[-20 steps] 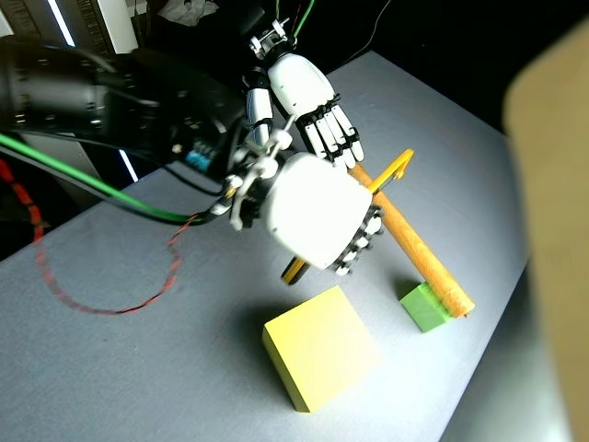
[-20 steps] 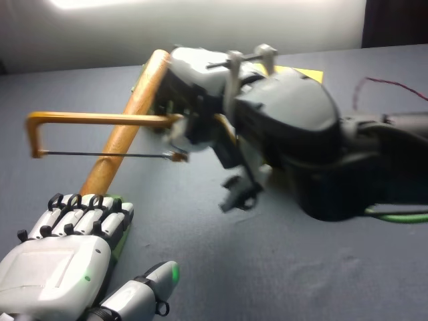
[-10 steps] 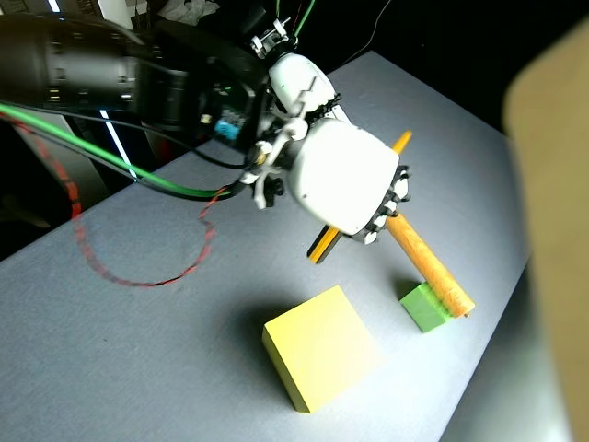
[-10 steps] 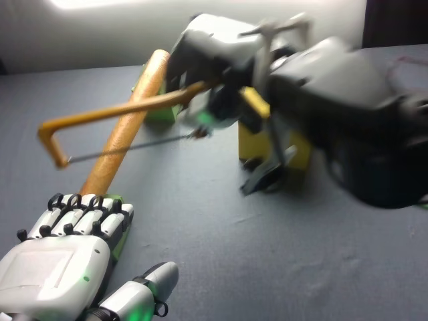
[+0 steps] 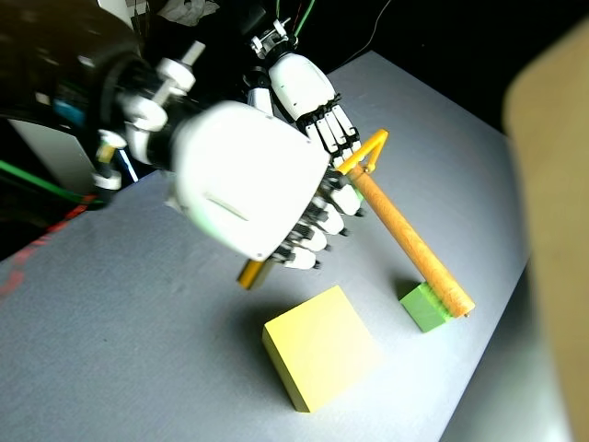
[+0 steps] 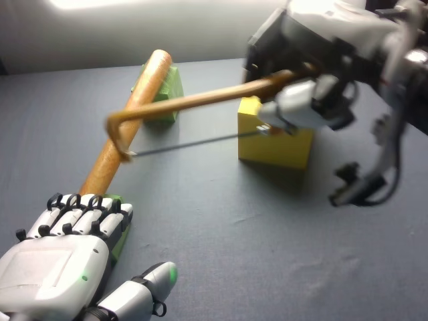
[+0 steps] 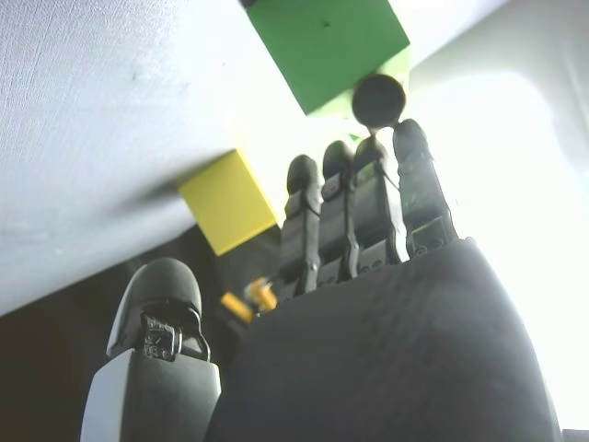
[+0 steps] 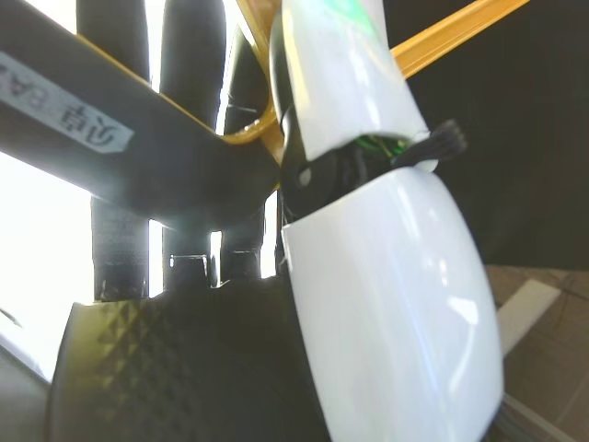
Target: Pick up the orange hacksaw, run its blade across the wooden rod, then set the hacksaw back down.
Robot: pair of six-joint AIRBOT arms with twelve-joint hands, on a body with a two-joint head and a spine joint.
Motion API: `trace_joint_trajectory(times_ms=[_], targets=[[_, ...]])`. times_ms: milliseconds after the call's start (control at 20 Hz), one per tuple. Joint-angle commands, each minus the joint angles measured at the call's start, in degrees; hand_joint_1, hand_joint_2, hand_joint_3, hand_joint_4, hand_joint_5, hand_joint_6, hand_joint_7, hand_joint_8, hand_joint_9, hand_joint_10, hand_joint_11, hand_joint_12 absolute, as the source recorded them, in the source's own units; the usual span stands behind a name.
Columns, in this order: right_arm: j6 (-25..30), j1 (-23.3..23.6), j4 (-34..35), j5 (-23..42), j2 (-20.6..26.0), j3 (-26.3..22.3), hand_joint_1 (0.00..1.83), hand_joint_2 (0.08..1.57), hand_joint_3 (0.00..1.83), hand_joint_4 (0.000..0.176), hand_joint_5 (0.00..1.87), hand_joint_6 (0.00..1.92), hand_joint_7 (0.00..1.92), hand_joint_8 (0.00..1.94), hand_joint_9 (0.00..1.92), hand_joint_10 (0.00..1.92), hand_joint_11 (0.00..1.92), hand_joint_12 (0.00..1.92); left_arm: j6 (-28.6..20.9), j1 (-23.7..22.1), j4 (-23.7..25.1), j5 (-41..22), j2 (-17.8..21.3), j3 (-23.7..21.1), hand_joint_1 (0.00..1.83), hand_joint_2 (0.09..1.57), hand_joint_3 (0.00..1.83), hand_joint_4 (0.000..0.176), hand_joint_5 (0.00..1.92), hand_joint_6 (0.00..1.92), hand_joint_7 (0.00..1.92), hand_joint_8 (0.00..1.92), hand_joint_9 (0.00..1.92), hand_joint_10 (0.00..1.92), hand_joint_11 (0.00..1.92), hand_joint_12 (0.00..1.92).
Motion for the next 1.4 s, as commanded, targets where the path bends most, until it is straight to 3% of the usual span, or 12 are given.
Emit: trace_joint_trajectory(times_ms=[0,50,150,250,500,800,1050,1100,1150,1200,1250,1350], targets=[[0.66,0.12,-3.48,1.32,0.75,-0.73,1.39,1.06,0.00,0.000,0.95,0.95,1.11,0.73,1.12,0.89,1.05,0.81,-0.67,0.11,1.38,-1.87,0.19,-0.13,0.00,1.29,0.00,0.000,0.22,0.00,0.15,0.00,0.11,0.00,0.00,0.24],[0.76,-0.69,-3.48,1.28,1.95,-1.56,1.39,1.06,0.00,0.000,0.95,0.95,1.11,0.73,1.12,0.89,1.05,0.81,-0.73,0.11,1.38,-1.87,0.22,-0.14,0.00,1.30,0.00,0.000,0.24,0.00,0.19,0.01,0.14,0.01,0.00,0.32],[1.73,-3.36,-3.11,-0.56,3.95,-2.29,1.39,1.06,0.00,0.000,0.96,0.94,1.11,0.73,1.11,0.90,1.05,0.81,-0.86,0.11,1.38,-1.87,0.38,-0.22,0.00,1.30,0.00,0.000,0.21,0.00,0.15,0.00,0.11,0.00,0.00,0.22],[2.07,-5.63,-2.18,-1.93,4.23,-2.10,1.39,1.06,0.00,0.000,0.95,0.96,1.11,0.72,1.12,0.90,1.05,0.82,-0.97,-0.09,1.38,-1.87,0.53,-0.26,0.00,1.30,0.00,0.000,0.27,0.00,0.19,0.00,0.16,0.00,0.00,0.35],[4.59,-7.25,1.48,-3.31,0.83,1.09,1.39,1.07,0.00,0.000,0.94,0.98,1.09,0.75,1.11,0.90,1.05,0.82,-0.97,-1.23,1.38,-1.86,1.77,-0.61,0.00,1.29,0.00,0.000,0.23,0.00,0.15,0.00,0.12,0.00,0.00,0.25],[4.58,-12.06,3.16,-3.67,-1.10,2.64,1.39,1.05,0.00,0.000,0.97,0.92,1.14,0.65,1.15,0.84,1.09,0.78,0.17,-5.43,1.38,2.10,6.47,-1.47,0.00,1.29,0.00,0.000,0.26,0.00,0.18,0.00,0.15,0.00,0.00,0.33],[4.36,-15.40,2.65,-3.48,-1.89,3.77,1.38,1.09,0.00,0.000,0.88,1.07,1.03,0.88,1.05,0.96,1.01,0.80,1.95,-9.31,1.39,4.90,10.92,-3.21,0.00,1.29,0.00,0.000,0.24,0.00,0.18,0.00,0.14,0.00,0.00,0.29],[4.37,-15.98,1.64,-3.35,-1.98,3.78,1.26,1.12,0.00,0.000,0.87,1.12,1.07,0.87,1.04,0.56,0.94,0.83,2.34,-10.37,1.39,5.66,11.59,-3.42,0.00,1.29,0.00,0.000,0.26,0.01,0.20,0.01,0.16,0.01,0.00,0.34],[4.37,-16.30,1.16,-3.27,-2.04,3.78,1.24,1.11,0.00,0.000,0.87,1.12,1.10,0.83,1.09,0.33,0.91,0.85,2.51,-11.20,1.39,6.36,11.99,-3.46,0.00,1.29,0.00,0.000,0.26,0.00,0.18,0.00,0.15,0.00,0.00,0.32],[4.38,-16.64,1.03,-3.19,-2.08,3.78,1.17,1.11,0.00,0.000,0.95,1.02,1.03,0.41,1.11,0.19,0.88,0.83,2.70,-12.37,1.40,7.49,12.53,-3.47,0.00,1.29,0.00,0.000,0.24,0.00,0.17,0.00,0.13,0.00,0.00,0.31],[4.38,-16.72,1.02,-3.20,-2.08,3.77,1.16,1.04,0.00,0.000,0.84,0.50,1.03,0.21,1.10,0.12,0.84,0.81,2.95,-13.30,1.41,8.53,12.96,-3.47,0.00,1.29,0.00,0.000,0.24,0.00,0.17,0.00,0.13,0.00,0.00,0.32],[4.37,-16.83,0.94,-3.15,-2.08,3.77,1.12,1.02,0.00,0.000,0.87,0.12,1.00,0.03,1.05,0.03,0.75,0.81,2.80,-14.62,3.23,10.66,13.88,-3.28,0.00,1.30,0.00,0.000,0.26,0.00,0.18,0.00,0.14,0.00,0.00,0.31]])
